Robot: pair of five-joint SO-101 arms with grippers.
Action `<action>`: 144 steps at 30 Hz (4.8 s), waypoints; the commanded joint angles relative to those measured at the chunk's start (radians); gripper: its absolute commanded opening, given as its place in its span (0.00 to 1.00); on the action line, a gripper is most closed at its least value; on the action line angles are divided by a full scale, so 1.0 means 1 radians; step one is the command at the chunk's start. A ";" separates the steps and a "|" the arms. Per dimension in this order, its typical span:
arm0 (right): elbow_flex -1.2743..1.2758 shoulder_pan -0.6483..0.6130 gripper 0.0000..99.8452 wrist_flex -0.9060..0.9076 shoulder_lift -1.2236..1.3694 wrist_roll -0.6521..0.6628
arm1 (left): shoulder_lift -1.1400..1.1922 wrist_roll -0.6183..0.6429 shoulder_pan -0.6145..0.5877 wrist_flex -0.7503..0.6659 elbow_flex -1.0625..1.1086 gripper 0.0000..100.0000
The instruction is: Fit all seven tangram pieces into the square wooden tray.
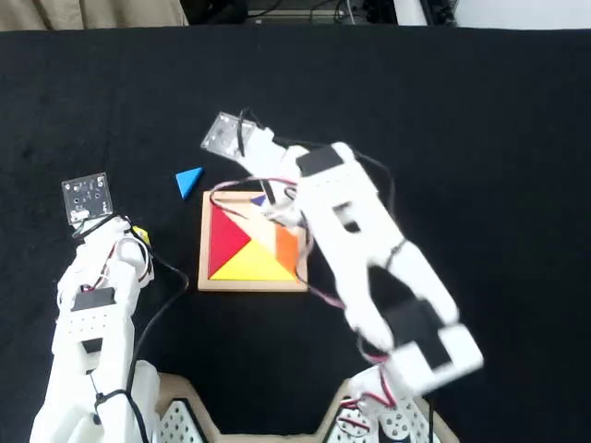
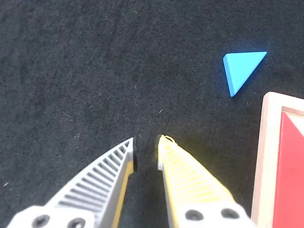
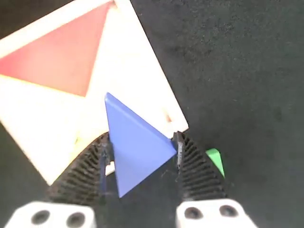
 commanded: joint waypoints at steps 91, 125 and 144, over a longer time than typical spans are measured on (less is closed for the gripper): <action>-0.001 0.008 0.03 -0.110 0.191 0.014 | -0.020 0.003 0.015 -0.020 -0.008 0.10; 0.097 -0.089 0.01 -0.121 0.056 -0.043 | -0.020 0.003 0.016 -0.020 -0.008 0.10; 0.145 0.008 0.01 -0.075 -0.130 -0.049 | -0.020 0.003 0.016 -0.020 -0.008 0.10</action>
